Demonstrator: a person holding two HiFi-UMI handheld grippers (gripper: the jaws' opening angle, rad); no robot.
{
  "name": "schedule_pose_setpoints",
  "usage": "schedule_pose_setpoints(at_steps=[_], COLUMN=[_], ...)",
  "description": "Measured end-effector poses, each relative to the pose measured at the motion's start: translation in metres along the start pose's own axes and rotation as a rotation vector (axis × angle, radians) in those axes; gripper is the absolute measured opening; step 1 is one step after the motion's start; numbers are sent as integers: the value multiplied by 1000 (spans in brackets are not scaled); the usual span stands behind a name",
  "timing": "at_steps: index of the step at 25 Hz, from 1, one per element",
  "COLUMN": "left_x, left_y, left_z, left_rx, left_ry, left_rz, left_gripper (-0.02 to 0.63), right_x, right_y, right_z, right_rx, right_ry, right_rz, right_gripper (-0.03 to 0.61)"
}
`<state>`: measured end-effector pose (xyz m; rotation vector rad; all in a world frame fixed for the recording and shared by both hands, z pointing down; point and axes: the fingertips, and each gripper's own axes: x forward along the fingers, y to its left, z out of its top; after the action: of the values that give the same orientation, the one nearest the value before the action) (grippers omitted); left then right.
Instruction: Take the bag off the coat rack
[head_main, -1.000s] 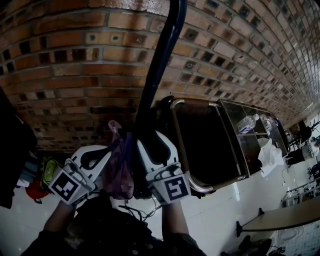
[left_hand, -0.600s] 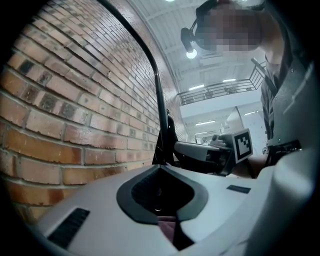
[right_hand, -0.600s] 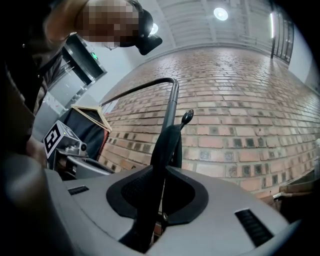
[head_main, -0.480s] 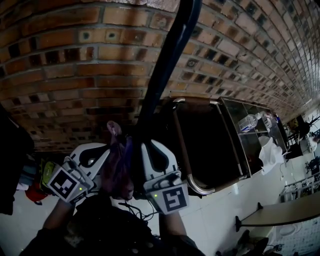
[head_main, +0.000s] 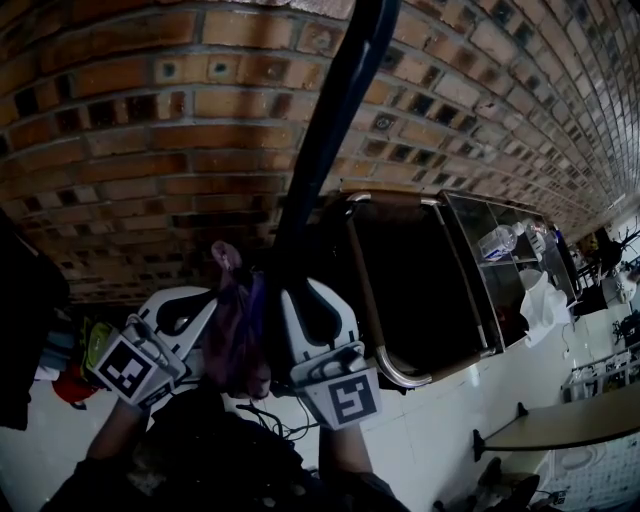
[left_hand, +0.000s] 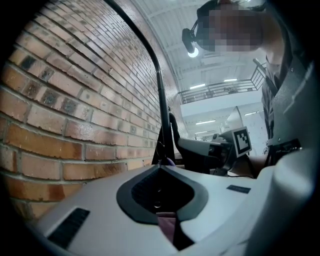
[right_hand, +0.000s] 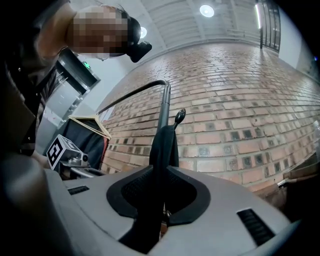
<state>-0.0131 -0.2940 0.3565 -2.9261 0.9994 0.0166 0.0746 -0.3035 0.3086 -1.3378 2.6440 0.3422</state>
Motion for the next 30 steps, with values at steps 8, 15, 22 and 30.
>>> schedule_pose_setpoints(at_steps=[8, 15, 22, 30], left_x=[-8, -12, -11, -6], left_y=[1, 6, 8, 18], left_z=[-3, -5, -8, 5], left_rx=[-14, -22, -28, -20], left_ry=[8, 10, 7, -13], left_rz=[25, 39, 31, 25], left_gripper=[18, 18, 18, 18], right_x=[-2, 4, 3, 5], right_y=[10, 8, -7, -15], right_z=[-4, -9, -3, 39], right_rx=[56, 22, 48, 19], right_ry=[32, 56, 77, -23], right_rz=[91, 45, 11, -4], right_gripper=[238, 232, 57, 48])
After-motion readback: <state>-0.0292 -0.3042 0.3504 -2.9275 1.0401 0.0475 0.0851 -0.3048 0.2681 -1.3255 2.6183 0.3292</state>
